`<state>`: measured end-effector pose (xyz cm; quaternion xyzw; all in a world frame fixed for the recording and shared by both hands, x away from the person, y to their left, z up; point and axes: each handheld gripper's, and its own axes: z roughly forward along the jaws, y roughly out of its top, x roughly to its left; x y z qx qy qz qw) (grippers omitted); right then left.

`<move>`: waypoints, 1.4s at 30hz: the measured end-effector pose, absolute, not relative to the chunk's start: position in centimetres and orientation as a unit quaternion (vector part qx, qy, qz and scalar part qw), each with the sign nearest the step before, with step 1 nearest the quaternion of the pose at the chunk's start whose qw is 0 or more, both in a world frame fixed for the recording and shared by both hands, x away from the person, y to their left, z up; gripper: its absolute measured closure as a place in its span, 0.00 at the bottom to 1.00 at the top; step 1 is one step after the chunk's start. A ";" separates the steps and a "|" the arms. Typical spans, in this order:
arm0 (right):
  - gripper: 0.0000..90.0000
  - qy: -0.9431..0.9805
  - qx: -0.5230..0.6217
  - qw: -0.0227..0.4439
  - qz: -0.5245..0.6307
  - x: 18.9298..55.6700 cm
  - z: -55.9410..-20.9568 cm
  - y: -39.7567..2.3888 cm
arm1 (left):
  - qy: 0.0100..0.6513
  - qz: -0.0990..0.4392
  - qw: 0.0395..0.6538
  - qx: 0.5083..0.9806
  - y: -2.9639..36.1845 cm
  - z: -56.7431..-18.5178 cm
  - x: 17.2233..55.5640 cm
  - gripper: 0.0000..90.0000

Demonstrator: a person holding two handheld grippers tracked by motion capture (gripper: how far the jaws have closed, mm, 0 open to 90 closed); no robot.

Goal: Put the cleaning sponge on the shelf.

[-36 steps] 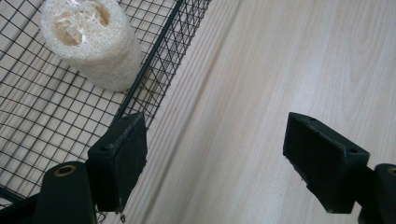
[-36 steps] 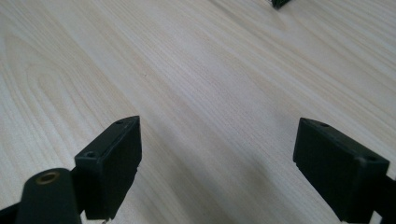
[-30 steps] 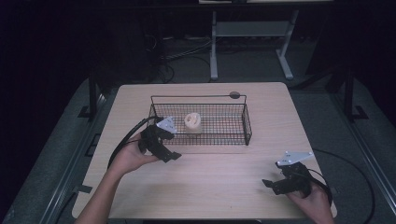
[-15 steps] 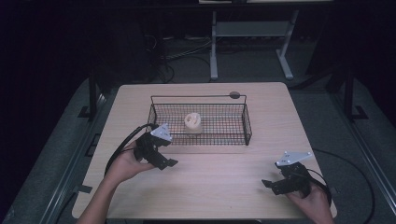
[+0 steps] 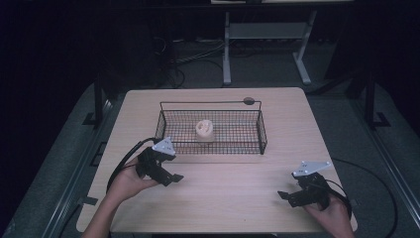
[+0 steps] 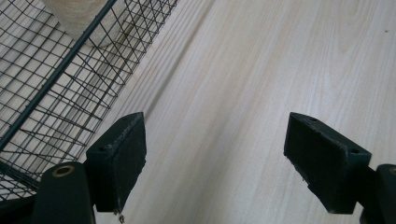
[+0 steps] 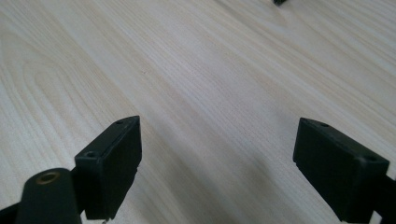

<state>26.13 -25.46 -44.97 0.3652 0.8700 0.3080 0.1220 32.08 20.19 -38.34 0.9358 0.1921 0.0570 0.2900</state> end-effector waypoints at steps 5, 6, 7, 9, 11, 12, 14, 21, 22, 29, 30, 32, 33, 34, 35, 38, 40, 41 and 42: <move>0.17 0.870 0.366 0.121 0.308 26.1 -45.1 -25.5 | 0.199 0.057 0.293 0.933 20.5 -38.7 31.7 0.23; 0.17 0.870 0.366 0.121 0.308 26.1 -45.1 -25.5 | 0.195 0.057 0.290 0.935 20.6 -38.7 31.7 0.23; 0.17 0.870 0.366 0.121 0.308 26.1 -45.1 -25.5 | 0.199 0.055 0.292 0.934 20.6 -38.7 31.6 0.23; 0.17 0.869 0.367 0.121 0.308 26.1 -45.0 -25.5 | 0.199 0.054 0.288 0.935 20.8 -38.9 31.5 0.23; 0.17 0.869 0.367 0.121 0.309 26.1 -45.0 -25.5 | 0.201 0.056 0.289 0.934 20.9 -39.0 31.3 0.22; 0.17 0.869 0.368 0.121 0.310 26.1 -45.0 -25.5 | 0.202 0.054 0.289 0.934 21.0 -39.0 31.2 0.22; 0.17 0.868 0.368 0.121 0.309 26.0 -45.0 -25.5 | 0.207 0.056 0.291 0.932 21.2 -39.1 31.0 0.22; 0.17 0.869 0.368 0.122 0.308 26.0 -45.1 -25.5 | 0.217 0.059 0.297 0.928 22.4 -39.6 30.5 0.22; 0.17 0.868 0.369 0.122 0.309 26.0 -45.1 -25.5 | 0.220 0.058 0.298 0.927 22.5 -39.7 30.3 0.22; 0.17 0.869 0.368 0.122 0.307 26.0 -45.1 -25.5 | 0.226 0.058 0.299 0.925 23.3 -40.4 29.4 0.22; 0.17 0.869 0.368 0.122 0.307 25.9 -45.1 -25.5 | 0.225 0.059 0.298 0.926 23.4 -40.5 29.4 0.22; 0.17 0.870 0.368 0.122 0.306 25.9 -45.1 -25.5 | 0.229 0.057 0.300 0.924 23.7 -40.7 29.1 0.22; 0.17 0.869 0.368 0.122 0.306 25.9 -45.1 -25.5 | 0.229 0.058 0.300 0.924 23.9 -40.7 29.0 0.22; 0.17 0.869 0.368 0.123 0.306 25.9 -45.1 -25.5 | 0.232 0.058 0.300 0.923 24.0 -40.8 28.9 0.22; 0.17 0.869 0.368 0.123 0.306 25.9 -45.1 -25.5 | 0.233 0.060 0.302 0.923 24.1 -40.9 28.8 0.22; 0.17 0.868 0.370 0.124 0.307 25.9 -45.0 -25.6 | 0.234 0.059 0.303 0.922 24.5 -41.0 28.5 0.22; 0.17 0.868 0.370 0.125 0.306 25.9 -45.0 -25.6 | 0.236 0.060 0.304 0.921 24.6 -41.2 28.3 0.22; 0.17 0.868 0.370 0.125 0.306 25.9 -45.0 -25.6 | 0.236 0.059 0.305 0.921 24.7 -41.2 28.2 0.22; 0.17 0.868 0.370 0.125 0.306 25.9 -45.0 -25.6 | 0.235 0.060 0.305 0.921 24.8 -41.2 28.1 0.22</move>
